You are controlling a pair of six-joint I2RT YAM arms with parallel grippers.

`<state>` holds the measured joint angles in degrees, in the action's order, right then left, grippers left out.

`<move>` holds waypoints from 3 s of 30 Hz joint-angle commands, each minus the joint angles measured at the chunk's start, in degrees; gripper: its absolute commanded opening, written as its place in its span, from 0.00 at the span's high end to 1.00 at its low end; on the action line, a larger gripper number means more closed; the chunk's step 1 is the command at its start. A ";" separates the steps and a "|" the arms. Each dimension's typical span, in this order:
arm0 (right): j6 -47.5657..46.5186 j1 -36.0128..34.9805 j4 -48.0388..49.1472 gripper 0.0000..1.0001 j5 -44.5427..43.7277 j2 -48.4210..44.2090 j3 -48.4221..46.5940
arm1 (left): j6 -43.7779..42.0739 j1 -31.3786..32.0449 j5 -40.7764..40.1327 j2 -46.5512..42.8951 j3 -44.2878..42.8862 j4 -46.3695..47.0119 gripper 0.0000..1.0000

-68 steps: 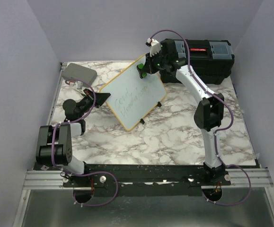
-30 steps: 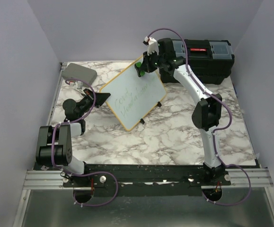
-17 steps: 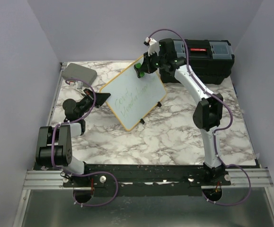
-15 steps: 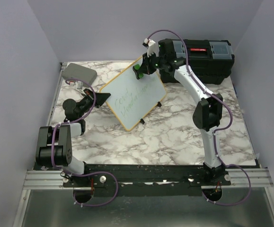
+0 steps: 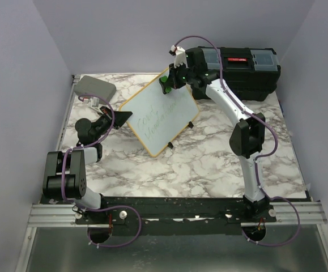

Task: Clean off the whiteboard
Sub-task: Erase the whiteboard at the whiteboard stand.

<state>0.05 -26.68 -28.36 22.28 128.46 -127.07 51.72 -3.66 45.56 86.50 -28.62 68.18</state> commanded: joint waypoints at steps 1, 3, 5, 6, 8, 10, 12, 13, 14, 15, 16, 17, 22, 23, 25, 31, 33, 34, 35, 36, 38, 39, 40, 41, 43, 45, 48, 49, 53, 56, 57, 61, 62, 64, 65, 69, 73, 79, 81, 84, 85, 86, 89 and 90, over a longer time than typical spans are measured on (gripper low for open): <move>1.51 0.46 1.90 0.99 -8.45 -0.56 0.19 | -2.97 1.11 4.93 -0.34 -0.07 -0.16 1.00; 0.63 0.49 1.99 0.99 -4.47 -0.96 0.71 | -2.94 1.11 4.96 -0.15 -0.18 -0.07 1.00; -2.16 0.44 1.42 0.99 3.75 -1.20 1.12 | -2.72 1.11 4.97 0.04 -0.24 0.21 1.00; -2.80 0.27 0.88 0.99 8.01 -1.15 0.93 | -2.58 1.11 4.98 0.10 -0.29 0.36 1.00; -4.79 -0.31 -0.96 0.99 12.90 -0.68 -0.05 | -2.55 1.11 5.01 0.01 -0.29 0.41 1.00; -7.19 -1.23 -2.46 0.99 15.03 -0.66 -0.45 | -2.66 1.11 5.05 -0.18 -0.14 0.37 1.00; -8.91 -1.99 -3.45 0.99 16.05 -0.76 -0.44 | -2.68 1.12 5.02 -0.24 -0.24 0.28 1.00; -9.46 -2.27 -3.82 0.99 16.17 -0.81 -0.40 | -2.64 1.11 5.04 -0.23 -0.28 0.22 1.00; -9.82 -2.28 -3.96 1.00 16.29 -0.91 -0.38 | -2.63 1.13 5.00 -0.24 -0.34 0.11 1.00; -9.94 -2.32 -4.15 0.99 15.74 -0.93 -0.42 | -2.66 1.11 5.04 -0.18 -0.41 0.04 1.00; -9.83 -2.32 -4.25 0.99 14.58 -0.89 -0.46 | -2.67 1.11 5.06 -0.19 -0.47 0.06 1.00; -9.61 -2.32 -4.20 0.99 12.54 -0.85 -0.46 | -2.67 1.11 5.03 -0.17 -0.50 0.12 1.00; -3.86 -2.30 0.69 0.99 -6.78 -2.18 2.09 | -2.50 1.11 5.06 -0.06 -0.42 0.33 1.00; -2.99 -2.24 1.50 0.99 -9.83 -2.24 2.26 | -2.54 1.11 5.01 -0.02 -0.38 0.34 1.00; -1.77 -2.00 1.60 0.99 -14.32 -1.62 1.46 | -2.51 1.11 5.03 0.05 -0.43 0.39 1.00; -2.61 -1.78 -0.14 0.99 -12.03 -0.75 0.91 | -2.54 1.11 5.06 -0.07 -0.48 0.37 1.00; -6.43 -1.74 -2.35 0.99 -2.17 -0.93 0.97 | -2.50 1.10 5.06 0.03 -0.47 0.40 1.00; -8.60 -1.80 -4.24 0.99 3.74 -0.89 0.62 | -2.48 1.11 5.02 0.09 -0.45 0.43 1.00; -10.05 -1.73 -5.74 0.99 7.99 -0.85 0.44 | -2.46 1.07 5.06 0.10 -0.47 0.52 1.00; -10.38 -1.75 -6.18 0.99 9.59 -0.85 0.50 | -2.47 1.11 5.03 0.14 -0.47 0.48 1.00; -10.68 -1.80 -6.21 0.99 8.67 -0.77 0.83 | -2.42 1.16 5.15 0.08 -0.47 0.53 1.00; -10.15 -1.75 -5.86 0.99 6.45 -0.69 0.94 | -2.46 1.11 5.15 0.07 -0.47 0.54 1.00; -9.45 -1.66 -5.55 0.99 3.96 -0.59 0.94 | -2.45 1.16 5.09 -0.08 -0.44 0.54 1.00; -8.57 -1.51 -4.96 0.99 1.29 -0.49 1.15 | -2.45 1.11 5.14 -0.08 -0.36 0.54 1.00; -6.03 -1.12 -3.09 0.99 -4.19 -0.71 2.00 | -2.49 1.11 5.10 -0.08 -0.32 0.51 1.00; -4.63 -0.92 -1.81 0.99 -10.05 -0.74 2.56 | -2.51 1.11 5.05 -0.04 -0.27 0.53 1.00; -3.27 -0.57 -0.64 0.99 -16.82 -0.82 3.51 | -2.44 1.11 5.01 -0.05 -0.38 0.51 1.00; -2.90 -0.42 -0.29 0.99 -17.89 -0.97 3.92 | -2.35 1.11 5.06 -0.04 -0.36 0.54 1.00; -2.43 0.22 0.43 0.99 -18.15 -1.55 5.79 | -2.35 1.11 5.04 0.01 -0.38 0.57 1.00; -3.37 0.55 0.14 0.99 -13.73 -2.27 6.97 | -2.40 1.11 5.15 -0.10 -0.28 0.68 1.00; -4.28 0.87 -0.17 0.99 -10.08 -2.54 7.52 | -2.37 1.11 5.11 -0.15 -0.29 0.60 1.00; -9.65 1.11 -4.05 0.99 6.04 -2.96 7.80 | -2.32 1.11 5.15 -0.10 -0.38 0.68 1.00; -10.28 1.10 -4.69 0.99 7.39 -2.87 7.79 | -2.32 1.11 5.15 -0.07 -0.34 0.72 1.00; -10.90 1.16 -4.99 0.99 9.10 -3.02 8.20 | -2.26 1.11 5.15 -0.06 -0.33 0.79 1.00; -10.83 1.18 -4.80 0.99 8.84 -3.09 8.44 | -2.30 1.11 5.11 -0.15 -0.27 0.88 1.00; -6.20 1.21 -1.62 0.99 -2.99 -3.22 8.76 | -2.22 1.11 5.15 -0.13 -0.26 0.90 1.00; -0.97 2.00 1.60 0.99 -14.33 -3.06 8.38 | -2.18 1.11 5.11 -0.28 -0.21 0.97 1.00; -0.55 2.37 1.30 0.99 -16.70 -2.47 7.53 | -2.12 1.11 5.13 0.01 -0.35 1.15 1.00; -0.66 2.36 1.29 0.99 -16.58 -2.25 7.55 | -2.04 1.11 5.10 0.00 -0.38 1.12 1.00; -1.31 2.55 0.86 0.99 -14.92 -1.40 6.15 | -2.02 1.11 5.24 -0.01 -0.38 1.10 1.00; -1.65 2.55 0.85 0.99 -12.84 -1.24 5.83 | -2.14 1.11 5.20 -0.03 -0.42 0.99 1.00; -2.48 2.59 0.70 0.99 -10.05 -1.12 5.42 | -2.13 1.11 5.24 -0.10 -0.44 0.98 1.00; -3.78 2.54 -0.95 0.99 0.06 -0.06 3.06 | -2.17 1.11 5.24 -0.17 -0.51 0.64 1.00; -3.91 2.46 -1.31 0.99 2.23 0.36 2.02 | -2.19 1.11 5.24 -0.18 -0.51 0.70 1.00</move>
<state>-2.07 -24.58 -29.41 13.80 125.75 -121.01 51.90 -3.62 45.84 86.50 -28.64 68.40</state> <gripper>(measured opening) 0.044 0.044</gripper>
